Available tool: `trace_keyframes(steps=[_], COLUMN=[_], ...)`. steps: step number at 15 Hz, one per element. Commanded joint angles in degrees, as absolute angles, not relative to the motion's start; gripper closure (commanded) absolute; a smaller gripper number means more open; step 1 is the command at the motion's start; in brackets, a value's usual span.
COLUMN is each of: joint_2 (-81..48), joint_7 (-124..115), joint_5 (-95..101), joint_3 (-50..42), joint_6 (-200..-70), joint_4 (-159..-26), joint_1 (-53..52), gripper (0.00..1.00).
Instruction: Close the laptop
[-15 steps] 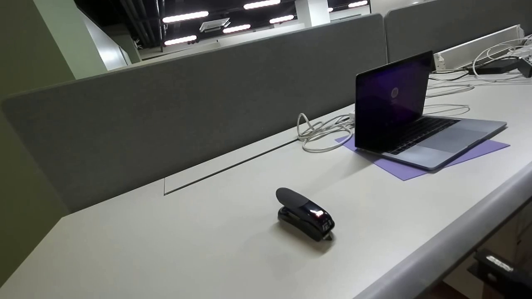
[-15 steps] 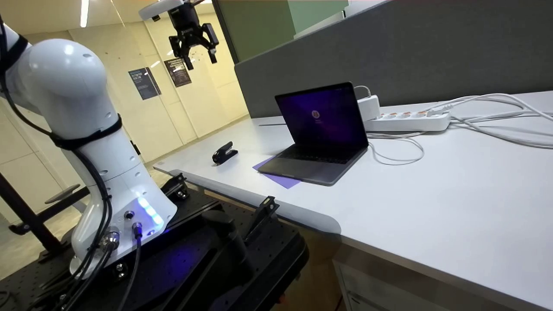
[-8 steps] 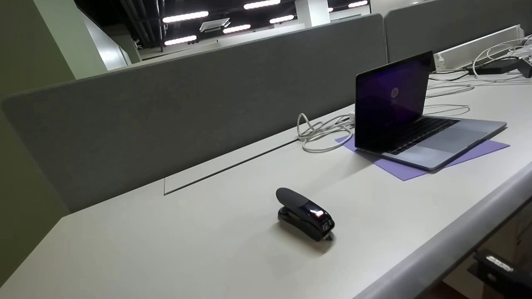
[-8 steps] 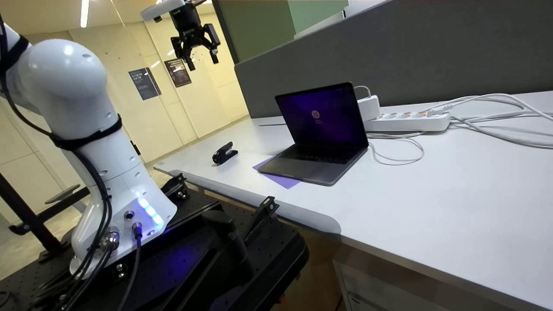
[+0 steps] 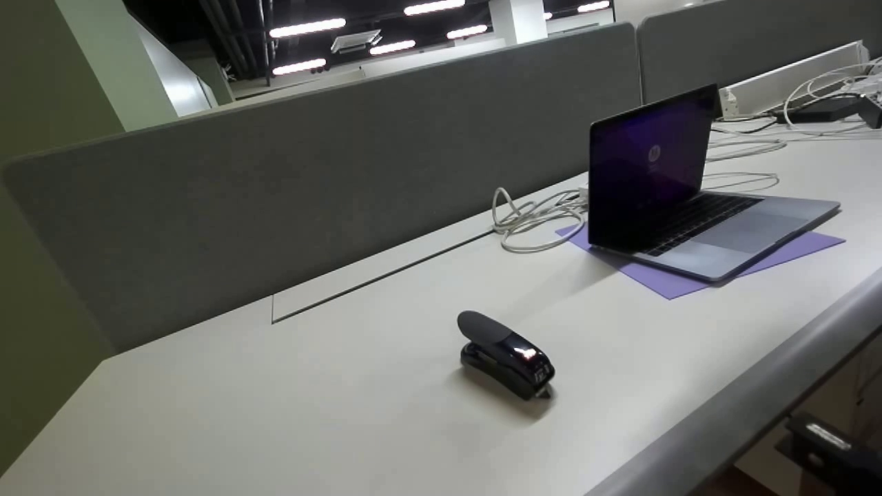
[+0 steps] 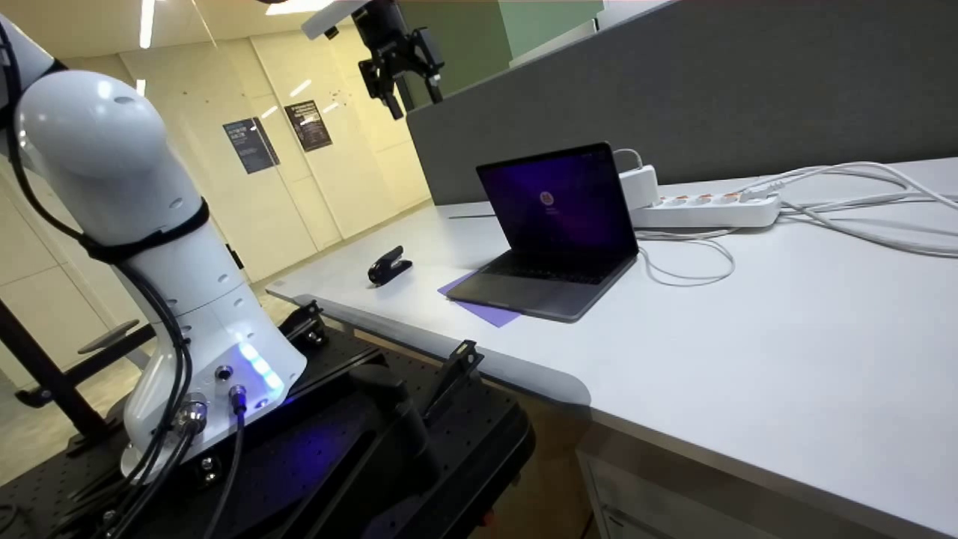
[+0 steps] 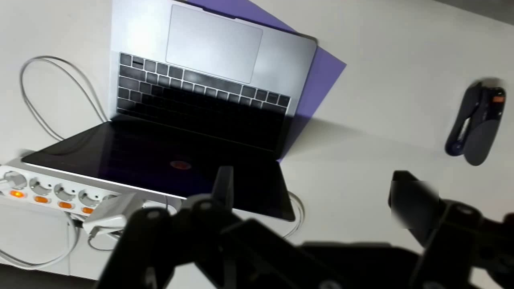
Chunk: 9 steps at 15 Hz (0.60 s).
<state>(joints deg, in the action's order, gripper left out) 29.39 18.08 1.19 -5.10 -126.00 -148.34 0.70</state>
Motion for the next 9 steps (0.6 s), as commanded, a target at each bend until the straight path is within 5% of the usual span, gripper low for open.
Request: trace_keyframes(steps=[1, 9], joint_2=[23.57, 8.50], joint_7=[16.41, 19.89], joint_5=[2.65, -4.06], joint_3=[-6.78, -9.15], joint_6=[-130.48, -134.29], joint_4=[-145.79, -136.28], joint_1=[2.82, 2.31], gripper=[0.00, 0.00])
